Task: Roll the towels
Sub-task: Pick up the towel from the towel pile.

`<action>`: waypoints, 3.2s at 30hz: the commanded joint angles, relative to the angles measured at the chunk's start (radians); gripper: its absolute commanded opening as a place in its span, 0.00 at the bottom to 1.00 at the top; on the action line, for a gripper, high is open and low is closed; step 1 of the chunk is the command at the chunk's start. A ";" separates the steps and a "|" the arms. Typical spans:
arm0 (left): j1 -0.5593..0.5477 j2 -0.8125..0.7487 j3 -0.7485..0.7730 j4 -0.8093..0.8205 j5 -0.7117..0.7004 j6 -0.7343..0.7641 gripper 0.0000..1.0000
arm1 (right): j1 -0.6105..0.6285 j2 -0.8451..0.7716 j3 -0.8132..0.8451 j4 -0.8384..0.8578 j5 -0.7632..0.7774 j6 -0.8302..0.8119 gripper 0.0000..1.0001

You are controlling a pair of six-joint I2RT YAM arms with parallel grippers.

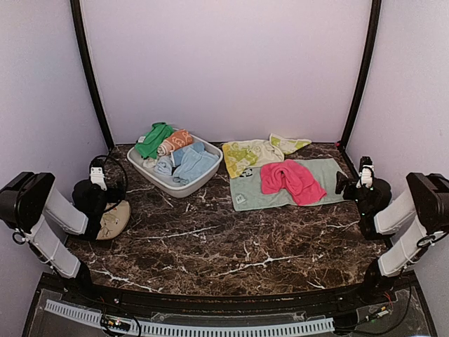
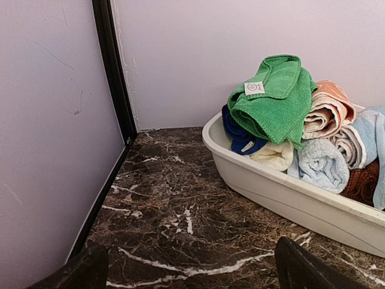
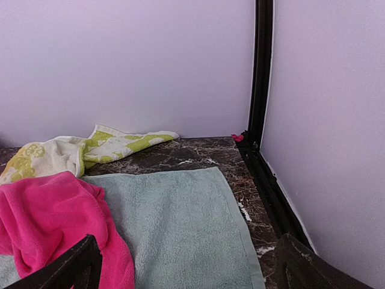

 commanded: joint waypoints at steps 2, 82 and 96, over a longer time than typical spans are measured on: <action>0.001 -0.004 -0.009 0.004 0.005 0.004 0.99 | -0.001 0.000 -0.005 0.020 0.000 -0.005 1.00; 0.031 -0.387 0.772 -1.877 0.751 0.398 0.91 | 0.862 0.080 1.545 -1.706 0.327 0.158 0.00; 0.029 -0.416 0.785 -1.911 0.931 0.415 0.93 | 0.998 0.091 1.848 -1.669 0.166 0.229 0.00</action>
